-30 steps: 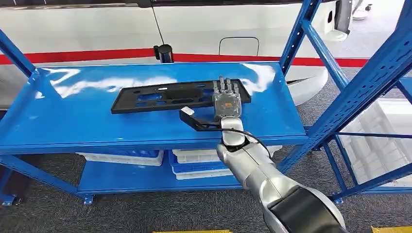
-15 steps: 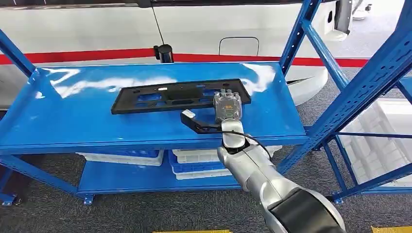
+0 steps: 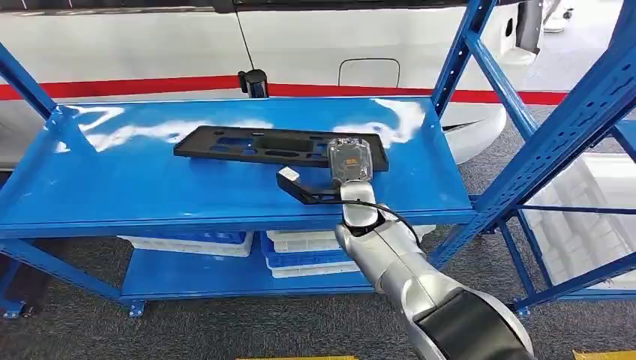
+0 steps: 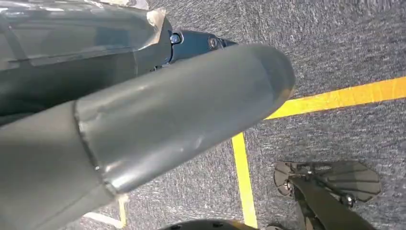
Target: Take the parts from the cabinet and place them on the table.
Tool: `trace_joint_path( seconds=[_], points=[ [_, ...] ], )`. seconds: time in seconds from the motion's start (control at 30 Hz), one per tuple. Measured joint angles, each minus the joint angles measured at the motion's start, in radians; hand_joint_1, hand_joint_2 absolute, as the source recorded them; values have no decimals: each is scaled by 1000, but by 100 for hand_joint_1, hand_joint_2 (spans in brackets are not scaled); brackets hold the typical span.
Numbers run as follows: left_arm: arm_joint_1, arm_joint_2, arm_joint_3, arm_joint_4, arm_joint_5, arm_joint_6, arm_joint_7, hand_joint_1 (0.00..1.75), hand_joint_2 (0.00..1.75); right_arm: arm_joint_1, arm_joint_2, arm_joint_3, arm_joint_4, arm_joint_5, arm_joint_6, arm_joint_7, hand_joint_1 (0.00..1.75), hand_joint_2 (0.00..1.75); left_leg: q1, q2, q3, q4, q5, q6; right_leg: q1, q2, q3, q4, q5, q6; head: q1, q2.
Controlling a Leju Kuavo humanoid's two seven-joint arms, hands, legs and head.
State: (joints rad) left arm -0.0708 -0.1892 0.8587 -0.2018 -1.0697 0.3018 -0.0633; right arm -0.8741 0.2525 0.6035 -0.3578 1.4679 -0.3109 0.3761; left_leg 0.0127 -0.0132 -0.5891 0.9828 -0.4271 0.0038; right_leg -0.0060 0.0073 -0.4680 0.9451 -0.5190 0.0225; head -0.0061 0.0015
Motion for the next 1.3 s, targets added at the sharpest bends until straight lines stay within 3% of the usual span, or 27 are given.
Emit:
trace_joint_path(
  seconds=[0.73, 0.83, 0.97, 1.1, 1.3],
  points=[
    [0, -5, 14, 0, -11, 19, -38, 0, 0, 23, -8, -115, -19, 87, -59, -50, 175, 175, 0, 0, 1, 0, 0, 0, 0, 0, -1, 0, 0, 0, 0, 0],
    [0, -6, 15, 0, -10, 21, -77, 0, 0, 41, -13, -145, -42, 75, -94, -81, 175, 175, 0, 0, 1, 0, 0, 0, 0, 0, 0, 0, 0, 0, 0, 0],
    [-1, -11, 28, 0, 38, 33, -227, 0, 0, 91, -22, -219, -125, 24, -159, -180, 175, 175, 0, 0, -1, 0, 0, 0, 0, 0, 4, 0, 0, 0, 0, 0],
    [-4, -15, 43, 0, 47, -101, -235, 0, 0, 171, -19, -307, -326, -109, -119, -361, 175, 175, 0, 0, -1, 0, 0, 0, 0, 0, 3, 0, 0, 0, 0, 0],
    [-11, -18, 51, 0, 53, -161, -249, 0, 0, 271, -28, -330, -644, -232, -97, -454, 175, 175, 0, 0, -2, 0, 0, 0, 0, 0, 1, 0, 0, 0, 0, 0]
  ],
)
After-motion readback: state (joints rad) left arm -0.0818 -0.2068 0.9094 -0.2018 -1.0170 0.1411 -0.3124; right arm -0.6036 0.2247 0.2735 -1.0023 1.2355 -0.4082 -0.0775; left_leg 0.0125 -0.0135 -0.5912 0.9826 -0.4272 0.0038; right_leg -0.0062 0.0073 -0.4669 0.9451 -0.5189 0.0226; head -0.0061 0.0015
